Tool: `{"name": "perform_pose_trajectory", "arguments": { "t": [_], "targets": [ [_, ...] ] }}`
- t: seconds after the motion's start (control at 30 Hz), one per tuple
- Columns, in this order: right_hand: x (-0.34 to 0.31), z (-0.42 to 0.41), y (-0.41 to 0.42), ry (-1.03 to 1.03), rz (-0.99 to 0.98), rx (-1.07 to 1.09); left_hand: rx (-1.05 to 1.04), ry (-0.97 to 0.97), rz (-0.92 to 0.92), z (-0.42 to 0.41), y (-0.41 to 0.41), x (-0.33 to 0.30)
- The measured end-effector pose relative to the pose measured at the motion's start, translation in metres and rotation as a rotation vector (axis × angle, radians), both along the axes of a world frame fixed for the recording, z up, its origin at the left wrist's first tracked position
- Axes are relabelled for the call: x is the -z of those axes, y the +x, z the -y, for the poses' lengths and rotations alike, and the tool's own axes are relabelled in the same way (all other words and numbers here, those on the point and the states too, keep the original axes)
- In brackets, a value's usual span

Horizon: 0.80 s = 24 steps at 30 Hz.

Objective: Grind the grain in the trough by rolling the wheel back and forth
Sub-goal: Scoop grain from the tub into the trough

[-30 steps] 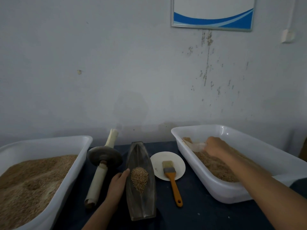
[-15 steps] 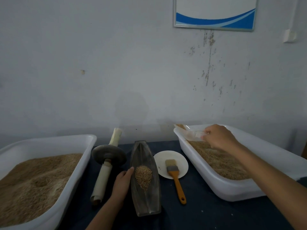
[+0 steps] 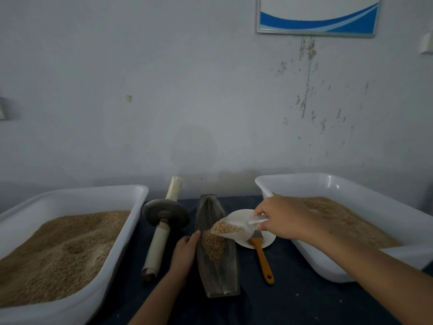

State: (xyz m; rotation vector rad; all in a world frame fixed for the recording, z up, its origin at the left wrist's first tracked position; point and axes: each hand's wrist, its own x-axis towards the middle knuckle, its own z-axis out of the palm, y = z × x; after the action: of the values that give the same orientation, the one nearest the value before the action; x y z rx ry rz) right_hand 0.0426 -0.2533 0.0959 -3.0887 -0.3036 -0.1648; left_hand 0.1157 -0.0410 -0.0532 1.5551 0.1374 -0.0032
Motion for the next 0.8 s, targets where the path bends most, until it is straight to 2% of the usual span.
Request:
{"name": "perform_pose_trajectory", "arguments": {
  "t": [0.23, 0.43, 0.57, 0.67, 0.8],
  "targets": [
    [-0.005, -0.016, -0.002, -0.411, 0.241, -0.142, 0.004, 0.018, -0.001, 0.0, 0.001, 0.001],
    [-0.005, -0.021, 0.0, -0.548, 0.373, -0.253, -0.002, 0.027, 0.007, 0.0, 0.001, 0.0],
    [-0.003, -0.02, -0.001, -0.658, 0.53, -0.318, 0.004, 0.026, -0.003, 0.0, 0.002, 0.0],
    [-0.001, -0.022, -0.002, -0.662, 0.565, -0.363, -0.006, 0.02, -0.002, 0.0, 0.002, 0.001],
    [0.0, -0.017, 0.007, -0.462, 0.364, -0.189, 0.005, 0.019, 0.006, -0.001, 0.001, 0.001]
  ]
}}
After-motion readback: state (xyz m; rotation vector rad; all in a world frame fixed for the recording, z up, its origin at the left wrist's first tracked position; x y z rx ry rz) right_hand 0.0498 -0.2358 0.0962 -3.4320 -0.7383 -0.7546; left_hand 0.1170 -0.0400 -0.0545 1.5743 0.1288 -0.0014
